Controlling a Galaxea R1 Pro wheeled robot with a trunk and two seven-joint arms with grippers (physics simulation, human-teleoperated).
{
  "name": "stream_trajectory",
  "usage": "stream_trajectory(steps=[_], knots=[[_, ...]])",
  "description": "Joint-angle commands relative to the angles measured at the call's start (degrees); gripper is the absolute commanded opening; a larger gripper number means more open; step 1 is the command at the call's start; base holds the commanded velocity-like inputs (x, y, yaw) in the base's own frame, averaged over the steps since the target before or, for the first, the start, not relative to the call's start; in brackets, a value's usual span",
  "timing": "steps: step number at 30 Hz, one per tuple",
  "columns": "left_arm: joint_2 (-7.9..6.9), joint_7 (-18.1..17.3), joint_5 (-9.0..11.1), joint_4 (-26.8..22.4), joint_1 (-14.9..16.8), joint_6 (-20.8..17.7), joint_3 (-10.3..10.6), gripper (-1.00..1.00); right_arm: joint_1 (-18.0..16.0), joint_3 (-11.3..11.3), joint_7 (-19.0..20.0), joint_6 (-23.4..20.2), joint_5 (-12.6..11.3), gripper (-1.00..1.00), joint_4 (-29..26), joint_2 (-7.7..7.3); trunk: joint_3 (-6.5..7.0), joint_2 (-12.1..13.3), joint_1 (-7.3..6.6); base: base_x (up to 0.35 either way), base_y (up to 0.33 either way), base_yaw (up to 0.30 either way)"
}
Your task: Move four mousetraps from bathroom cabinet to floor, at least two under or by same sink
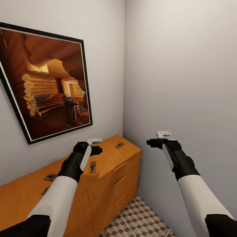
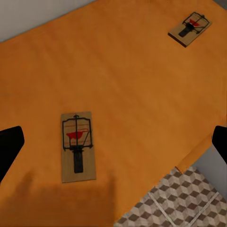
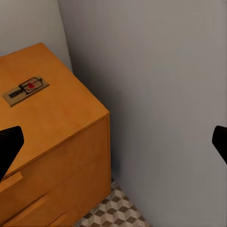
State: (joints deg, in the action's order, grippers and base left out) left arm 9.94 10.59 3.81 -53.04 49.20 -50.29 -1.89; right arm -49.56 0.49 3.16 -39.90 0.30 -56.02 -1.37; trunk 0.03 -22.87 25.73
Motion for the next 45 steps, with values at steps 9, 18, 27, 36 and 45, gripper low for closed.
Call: stream_trajectory(steps=[9,18,27,36,45], knots=[[0.05,0.31,0.41,-0.04,0.02,-0.18,-0.14,1.0,-0.01,0.13,0.51,-0.26,-0.01,1.0,-0.06,-0.04,-0.03,-0.04,0.05,0.104,0.0,0.0],[0.05,0.31,0.41,-0.04,0.02,-0.18,-0.14,1.0,-0.01,2.02,0.54,-0.26,0.05,1.0,-0.09,-0.04,-0.03,-0.04,0.05,0.011,0.0,0.0],[0.05,0.31,0.41,-0.04,0.02,-0.17,-0.14,1.0,-0.01,3.56,0.54,-0.26,0.05,1.0,-0.06,-0.04,-0.03,-0.04,0.05,0.001,0.0,0.102],[0.05,0.33,0.4,-0.04,0.02,-0.19,-0.14,1.0,-0.01,3.75,0.53,-0.26,0.05,1.0,-0.08,-0.04,-0.03,-0.04,0.05,0.0,0.0,0.213],[0.05,0.31,0.41,-0.04,0.02,-0.17,-0.14,1.0,-0.01,3.78,0.53,-0.26,0.05,1.0,-0.06,-0.04,-0.03,-0.04,0.05,0.0,0.0,0.028]])
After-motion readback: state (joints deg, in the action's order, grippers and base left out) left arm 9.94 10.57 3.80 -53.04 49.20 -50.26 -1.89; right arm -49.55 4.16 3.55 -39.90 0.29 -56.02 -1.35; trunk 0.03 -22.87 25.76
